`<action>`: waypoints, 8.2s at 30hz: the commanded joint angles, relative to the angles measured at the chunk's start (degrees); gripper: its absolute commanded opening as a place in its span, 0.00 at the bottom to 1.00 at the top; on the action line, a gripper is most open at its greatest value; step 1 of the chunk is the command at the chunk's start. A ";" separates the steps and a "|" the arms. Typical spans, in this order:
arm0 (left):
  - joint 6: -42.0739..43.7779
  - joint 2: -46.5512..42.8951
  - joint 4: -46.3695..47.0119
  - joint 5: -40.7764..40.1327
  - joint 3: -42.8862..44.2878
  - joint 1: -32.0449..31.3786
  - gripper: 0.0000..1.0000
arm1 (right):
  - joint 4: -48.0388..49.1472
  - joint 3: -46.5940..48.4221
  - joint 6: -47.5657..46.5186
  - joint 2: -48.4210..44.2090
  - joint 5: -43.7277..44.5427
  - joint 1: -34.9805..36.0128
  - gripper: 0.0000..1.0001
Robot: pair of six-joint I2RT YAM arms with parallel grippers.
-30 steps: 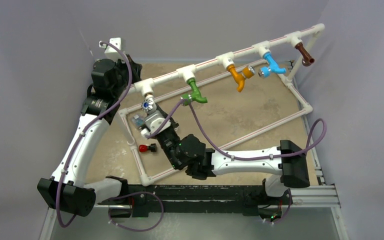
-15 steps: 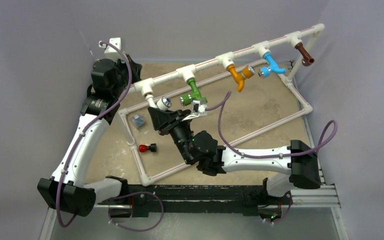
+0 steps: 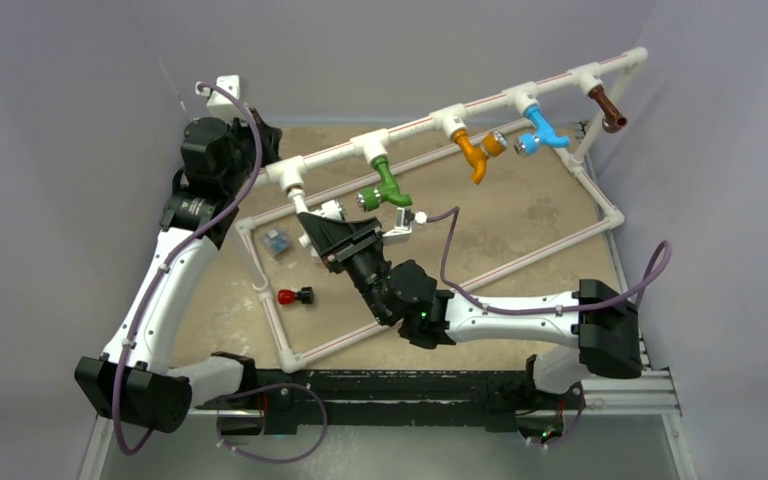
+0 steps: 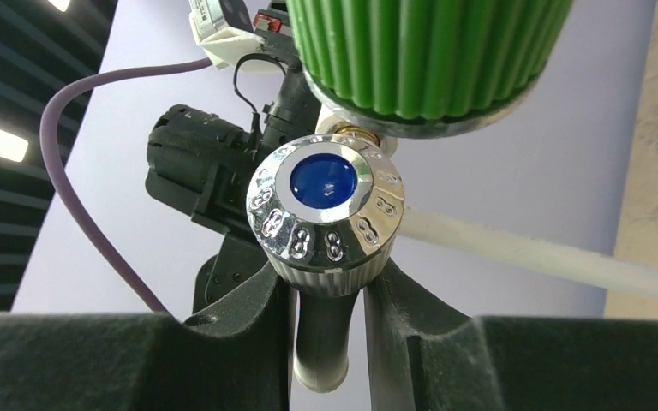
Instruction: Install the water faucets
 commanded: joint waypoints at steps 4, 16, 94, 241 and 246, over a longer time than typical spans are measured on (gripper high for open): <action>-0.39 0.81 -9.40 4.37 -2.81 -0.29 0.00 | 1.19 -0.43 5.98 -1.71 -4.67 -0.44 0.36; -0.24 0.85 -9.45 3.69 -2.81 -0.29 0.00 | -4.87 -6.79 -9.23 -11.63 -3.86 -0.40 0.88; -0.13 1.69 -9.53 4.01 -2.72 0.58 0.00 | -11.68 7.14 -165.20 -0.63 -14.29 2.77 0.23; -0.39 2.31 -9.44 5.21 -2.81 1.64 0.00 | -23.26 17.32 -165.01 4.34 -5.46 5.50 0.48; -0.39 2.39 -9.49 5.20 -2.81 1.64 0.00 | -21.02 17.32 -163.52 5.32 -4.83 5.32 0.16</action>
